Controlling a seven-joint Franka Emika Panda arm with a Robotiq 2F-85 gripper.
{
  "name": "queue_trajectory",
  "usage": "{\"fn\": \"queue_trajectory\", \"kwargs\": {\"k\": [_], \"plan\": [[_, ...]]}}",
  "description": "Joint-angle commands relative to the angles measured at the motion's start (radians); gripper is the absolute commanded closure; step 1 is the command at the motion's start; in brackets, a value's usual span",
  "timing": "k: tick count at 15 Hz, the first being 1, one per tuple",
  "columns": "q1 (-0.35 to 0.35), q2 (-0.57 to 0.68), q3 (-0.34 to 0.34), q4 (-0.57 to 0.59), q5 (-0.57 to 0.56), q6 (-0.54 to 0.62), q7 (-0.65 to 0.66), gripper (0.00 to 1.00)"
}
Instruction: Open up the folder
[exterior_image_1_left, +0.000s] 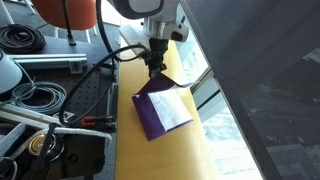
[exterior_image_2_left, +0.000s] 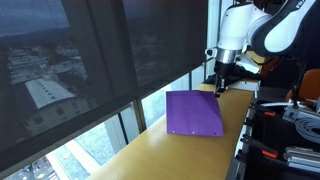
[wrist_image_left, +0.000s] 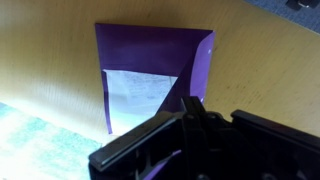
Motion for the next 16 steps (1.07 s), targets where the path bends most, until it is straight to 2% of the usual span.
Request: {"fn": "queue_trajectory", "kwargs": {"k": [1,4,9,16], "plan": [[0.036,-0.085,-0.01,-0.073,-0.172,0.022,0.075,1.0],[0.07,-0.133,0.032,-0.127,-0.235,0.037,0.112,1.0],[0.135,-0.146,0.103,-0.17,-0.222,0.063,0.152,1.0],[0.114,-0.089,0.075,-0.158,-0.211,0.082,0.106,1.0]]}}
